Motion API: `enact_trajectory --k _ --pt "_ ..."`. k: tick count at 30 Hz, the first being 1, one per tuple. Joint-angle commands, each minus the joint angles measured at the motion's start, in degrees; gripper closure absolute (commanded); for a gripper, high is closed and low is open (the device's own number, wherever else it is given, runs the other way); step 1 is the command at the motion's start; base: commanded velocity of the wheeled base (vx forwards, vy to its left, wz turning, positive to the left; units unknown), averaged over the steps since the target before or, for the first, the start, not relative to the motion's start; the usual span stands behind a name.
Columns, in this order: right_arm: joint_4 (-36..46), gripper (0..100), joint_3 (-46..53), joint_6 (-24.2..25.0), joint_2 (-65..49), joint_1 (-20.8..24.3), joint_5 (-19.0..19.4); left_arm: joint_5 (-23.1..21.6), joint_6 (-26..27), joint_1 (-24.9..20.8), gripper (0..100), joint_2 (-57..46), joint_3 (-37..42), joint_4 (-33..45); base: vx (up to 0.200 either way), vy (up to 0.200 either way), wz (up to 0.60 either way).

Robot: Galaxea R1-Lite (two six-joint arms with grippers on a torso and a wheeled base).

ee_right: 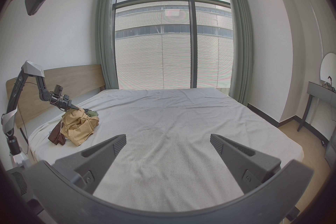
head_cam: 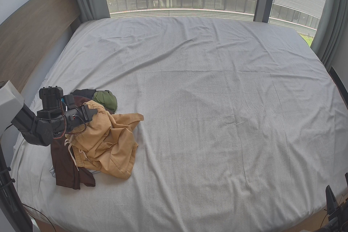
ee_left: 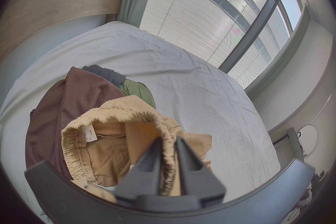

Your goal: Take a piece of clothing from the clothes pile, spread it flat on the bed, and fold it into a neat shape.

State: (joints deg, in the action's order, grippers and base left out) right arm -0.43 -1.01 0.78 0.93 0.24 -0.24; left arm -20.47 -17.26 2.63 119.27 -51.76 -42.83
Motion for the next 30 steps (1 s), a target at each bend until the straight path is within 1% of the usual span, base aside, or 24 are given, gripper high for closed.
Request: enact_trajectory --k 1,5,9,13,15,20,25,29,30 --pt "0.0 0 1.0 0.0 -0.9 0.0 0.0 -0.1 -0.1 0.0 100 0.4 0.0 0.0 0.0 0.0 0.0" --pt "0.0 0 1.0 0.0 -0.9 0.0 0.0 -0.2 -0.8 -0.5 100 -0.5 0.2 -0.1 0.0 0.0 0.0" --pt "0.0 0 1.0 0.0 -0.9 -0.1 0.0 -0.2 -3.7 -3.2 100 -5.3 0.9 -1.0 0.0 0.0 0.0" --pt "0.0 0 1.0 0.0 -0.9 0.0 0.1 -0.2 -7.2 -7.0 100 -10.6 1.7 -3.6 0.0 0.0 0.0" --pt "0.0 0 1.0 0.0 -0.9 0.0 0.1 -0.2 -7.5 -8.3 100 -12.5 2.2 -4.6 0.0 0.0 0.0" --pt "0.1 0 1.0 -0.3 -0.9 -0.1 0.1 -0.3 -8.9 -9.9 100 -17.3 3.4 -6.8 0.0 0.0 0.0" --pt "0.1 0 1.0 -0.3 -0.9 0.0 0.2 -2.2 -9.5 -10.9 100 -18.8 2.3 -7.3 0.0 0.0 0.0" --pt "0.1 0 1.0 -0.2 -0.9 0.0 0.1 -3.4 -9.3 -11.9 100 -19.0 3.1 -7.4 0.0 0.0 0.0" --pt "0.1 0 1.0 -0.1 -0.9 -0.1 0.2 -5.5 -9.0 -12.3 100 -18.7 2.9 -7.4 0.0 0.0 0.0"
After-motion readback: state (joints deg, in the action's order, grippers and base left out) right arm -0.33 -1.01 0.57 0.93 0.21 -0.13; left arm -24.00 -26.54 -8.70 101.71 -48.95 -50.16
